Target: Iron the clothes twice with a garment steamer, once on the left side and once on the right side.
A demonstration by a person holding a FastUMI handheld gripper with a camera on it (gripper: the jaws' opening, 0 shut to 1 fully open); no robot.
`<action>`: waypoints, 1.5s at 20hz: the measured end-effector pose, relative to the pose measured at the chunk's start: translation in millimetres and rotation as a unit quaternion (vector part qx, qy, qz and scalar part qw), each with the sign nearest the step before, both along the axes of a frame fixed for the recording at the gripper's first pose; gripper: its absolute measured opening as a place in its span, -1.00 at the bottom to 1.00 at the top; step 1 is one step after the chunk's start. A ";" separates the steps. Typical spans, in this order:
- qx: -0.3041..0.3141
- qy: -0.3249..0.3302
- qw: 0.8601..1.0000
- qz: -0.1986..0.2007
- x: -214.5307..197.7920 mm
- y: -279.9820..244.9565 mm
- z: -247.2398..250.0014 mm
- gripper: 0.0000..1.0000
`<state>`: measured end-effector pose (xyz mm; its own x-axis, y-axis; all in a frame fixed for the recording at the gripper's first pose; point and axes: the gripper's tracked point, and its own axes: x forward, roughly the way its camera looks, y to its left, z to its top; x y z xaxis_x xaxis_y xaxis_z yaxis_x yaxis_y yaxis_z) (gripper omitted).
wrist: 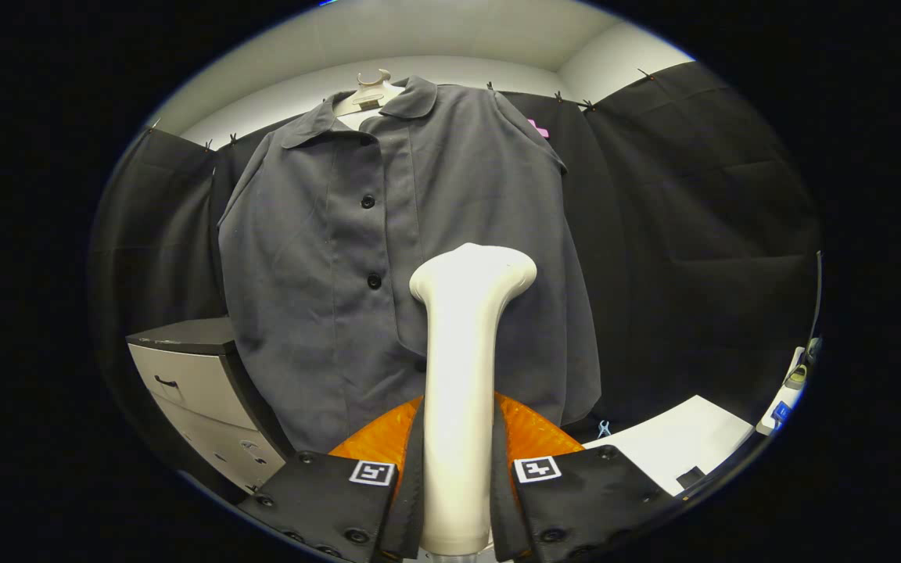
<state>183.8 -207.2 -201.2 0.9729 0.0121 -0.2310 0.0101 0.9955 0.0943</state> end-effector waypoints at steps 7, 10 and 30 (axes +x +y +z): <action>-0.010 -0.012 1.000 -0.005 -6.1 1.1 14.9 -0.17; -0.012 -0.022 1.000 -0.006 -13.3 3.6 26.8 -0.17; -0.028 -0.104 0.994 0.022 -89.4 87.3 144.7 -0.17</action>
<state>94.4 -119.9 -56.5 0.9984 0.0491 -0.0265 -0.0482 0.9983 0.0339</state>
